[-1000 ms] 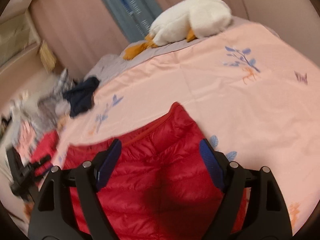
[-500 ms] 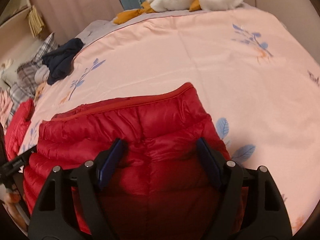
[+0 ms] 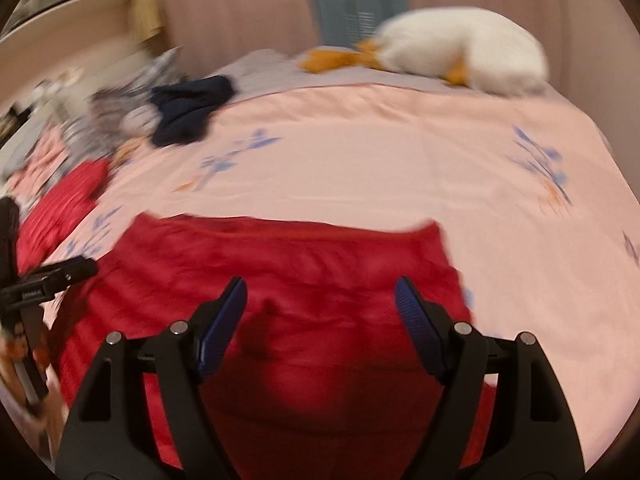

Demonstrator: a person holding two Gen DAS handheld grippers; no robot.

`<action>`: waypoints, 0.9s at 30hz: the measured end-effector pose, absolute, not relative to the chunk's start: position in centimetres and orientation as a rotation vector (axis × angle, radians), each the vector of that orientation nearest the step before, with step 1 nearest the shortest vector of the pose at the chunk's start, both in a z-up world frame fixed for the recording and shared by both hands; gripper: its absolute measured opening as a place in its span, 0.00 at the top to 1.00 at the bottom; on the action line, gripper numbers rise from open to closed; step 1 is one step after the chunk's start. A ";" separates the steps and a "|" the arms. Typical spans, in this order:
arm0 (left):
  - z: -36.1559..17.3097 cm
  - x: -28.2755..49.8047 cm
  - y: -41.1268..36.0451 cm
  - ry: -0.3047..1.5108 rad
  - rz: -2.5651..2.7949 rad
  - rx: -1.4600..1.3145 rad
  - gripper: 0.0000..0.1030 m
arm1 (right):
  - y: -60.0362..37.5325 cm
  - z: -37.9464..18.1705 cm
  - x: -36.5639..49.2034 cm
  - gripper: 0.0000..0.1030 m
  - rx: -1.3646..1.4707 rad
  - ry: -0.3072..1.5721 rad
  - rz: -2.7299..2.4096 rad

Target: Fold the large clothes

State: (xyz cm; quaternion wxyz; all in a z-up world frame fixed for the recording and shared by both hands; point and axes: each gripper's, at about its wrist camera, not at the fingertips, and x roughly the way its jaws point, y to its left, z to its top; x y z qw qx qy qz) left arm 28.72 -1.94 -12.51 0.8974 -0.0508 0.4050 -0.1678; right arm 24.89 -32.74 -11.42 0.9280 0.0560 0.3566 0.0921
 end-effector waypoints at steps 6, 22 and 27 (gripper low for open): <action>-12.5 26.4 -0.8 0.835 -0.407 -0.139 0.06 | -27.4 -10.6 28.8 0.25 -0.067 0.785 0.360; -13.2 26.2 -1.8 0.834 -0.455 -0.089 0.06 | -20.8 -13.3 33.7 0.95 -0.310 0.896 0.539; -13.6 26.8 -2.1 0.837 -0.439 -0.089 0.06 | -20.5 -13.8 34.9 0.95 -0.330 0.867 0.437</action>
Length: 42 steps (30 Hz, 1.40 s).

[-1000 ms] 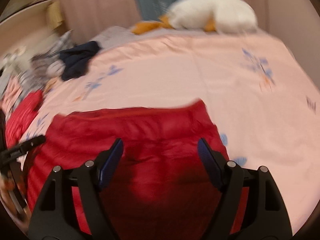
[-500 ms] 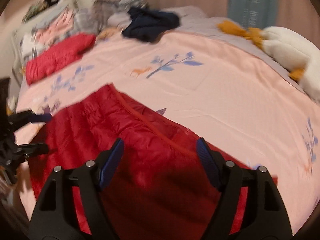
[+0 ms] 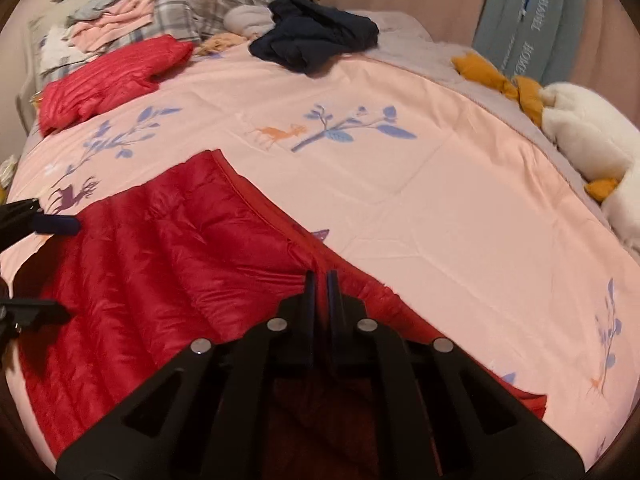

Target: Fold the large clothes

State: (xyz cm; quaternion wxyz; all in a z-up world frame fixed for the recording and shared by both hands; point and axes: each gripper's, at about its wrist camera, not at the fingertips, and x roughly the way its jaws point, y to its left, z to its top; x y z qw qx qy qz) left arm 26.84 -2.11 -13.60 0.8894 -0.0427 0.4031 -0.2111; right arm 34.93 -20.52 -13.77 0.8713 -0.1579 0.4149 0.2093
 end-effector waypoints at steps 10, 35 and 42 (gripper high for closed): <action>-12.3 26.6 -2.3 0.834 -0.441 -0.086 0.06 | -25.9 -10.0 32.3 0.69 -0.150 0.792 0.340; -13.9 32.6 -5.9 0.918 -0.389 -0.114 0.06 | -31.4 -12.3 32.2 0.61 0.118 0.831 0.119; -12.1 27.7 -5.3 0.855 -0.374 -0.021 0.06 | -31.6 -10.0 24.9 0.46 0.139 0.744 0.164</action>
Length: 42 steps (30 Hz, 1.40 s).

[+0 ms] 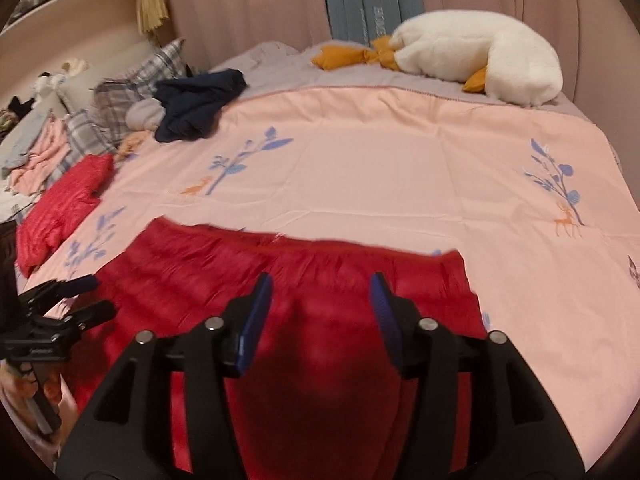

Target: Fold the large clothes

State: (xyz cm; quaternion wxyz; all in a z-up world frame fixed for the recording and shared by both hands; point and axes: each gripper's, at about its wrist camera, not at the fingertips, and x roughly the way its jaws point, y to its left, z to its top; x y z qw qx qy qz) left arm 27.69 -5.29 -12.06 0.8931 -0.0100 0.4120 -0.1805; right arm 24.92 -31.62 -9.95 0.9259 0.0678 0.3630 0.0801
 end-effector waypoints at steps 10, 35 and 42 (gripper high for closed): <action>-13.3 23.0 -6.9 0.809 -0.384 0.097 0.06 | -28.0 -13.8 18.7 0.36 0.091 0.776 0.176; -14.1 21.1 -3.1 0.820 -0.323 0.055 0.06 | -34.7 -14.9 14.0 0.35 0.216 0.760 -0.014; -14.9 21.2 -3.0 0.845 -0.340 0.041 0.06 | -34.8 -16.1 14.3 0.35 0.234 0.789 -0.012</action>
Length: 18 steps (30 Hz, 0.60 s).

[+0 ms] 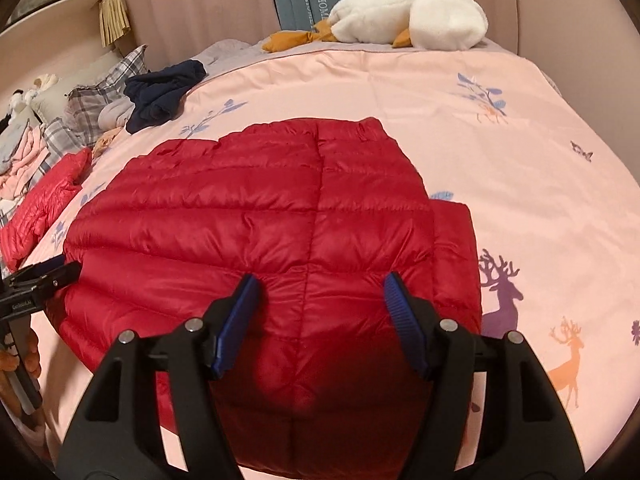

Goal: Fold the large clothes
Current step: 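Push the folded jacket edges inward with both tools to square it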

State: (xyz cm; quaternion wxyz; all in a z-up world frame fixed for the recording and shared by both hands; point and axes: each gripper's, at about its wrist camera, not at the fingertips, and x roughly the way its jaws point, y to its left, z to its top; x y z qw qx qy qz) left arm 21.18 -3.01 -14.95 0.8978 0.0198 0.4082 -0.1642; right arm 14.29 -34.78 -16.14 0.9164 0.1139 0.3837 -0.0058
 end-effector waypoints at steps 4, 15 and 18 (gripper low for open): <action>-14.4 20.5 -2.7 0.843 -0.337 0.043 0.06 | -35.3 -15.2 13.4 0.35 0.258 0.766 -0.017; -14.6 20.2 -1.9 0.843 -0.324 0.045 0.06 | -37.0 -16.3 12.2 0.33 0.296 0.798 -0.067; -14.9 20.2 -2.0 0.846 -0.323 0.046 0.06 | -37.4 -16.7 12.2 0.33 0.317 0.800 -0.061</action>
